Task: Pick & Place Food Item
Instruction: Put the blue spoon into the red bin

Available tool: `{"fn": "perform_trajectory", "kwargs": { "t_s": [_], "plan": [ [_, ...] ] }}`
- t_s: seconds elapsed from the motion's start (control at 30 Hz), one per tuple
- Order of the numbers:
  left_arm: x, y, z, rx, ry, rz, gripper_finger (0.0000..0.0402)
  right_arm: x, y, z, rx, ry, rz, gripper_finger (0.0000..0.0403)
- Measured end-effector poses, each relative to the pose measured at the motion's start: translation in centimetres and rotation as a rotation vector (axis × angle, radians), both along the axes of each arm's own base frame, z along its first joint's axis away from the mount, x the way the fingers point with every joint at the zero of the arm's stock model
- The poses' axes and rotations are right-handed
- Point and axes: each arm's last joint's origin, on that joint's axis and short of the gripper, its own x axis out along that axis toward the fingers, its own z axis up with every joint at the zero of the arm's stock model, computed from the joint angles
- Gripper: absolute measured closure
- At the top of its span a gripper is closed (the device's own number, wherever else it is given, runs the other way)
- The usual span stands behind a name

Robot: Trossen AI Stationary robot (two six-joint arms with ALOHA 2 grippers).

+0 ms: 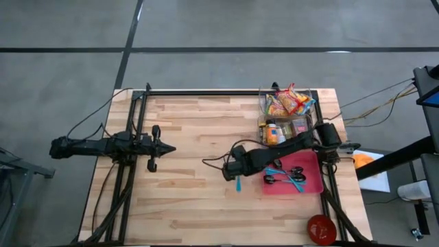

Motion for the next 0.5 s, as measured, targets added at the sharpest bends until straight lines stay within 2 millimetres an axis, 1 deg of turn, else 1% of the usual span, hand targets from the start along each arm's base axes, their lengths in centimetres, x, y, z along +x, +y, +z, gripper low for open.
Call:
{"fn": "perform_trajectory", "kwargs": {
  "t_s": [0.1, 0.23, 0.3, 0.5],
  "plan": [
    [0.0, 0.0, 0.0, 0.000, 0.002, 0.000, 0.0401, -0.1, 0.2, -0.8, 0.000, 0.032, -0.036, 0.0248],
    [0.0, 0.0, 0.0, 0.000, 0.005, 0.000, 0.0401, -0.2, 0.1, -1.3, -0.034, 0.025, -0.086, 0.0248],
    [0.0, 0.0, 0.0, 0.000, 0.006, 0.000, 0.0401, -0.2, 0.0, -1.4, -0.064, 0.025, -0.097, 0.0248],
    [0.0, 0.0, 0.0, 0.000, 0.006, 0.000, 0.0401, -0.1, 0.0, -1.9, -0.085, 0.030, -0.106, 0.0248]
  ]
}}
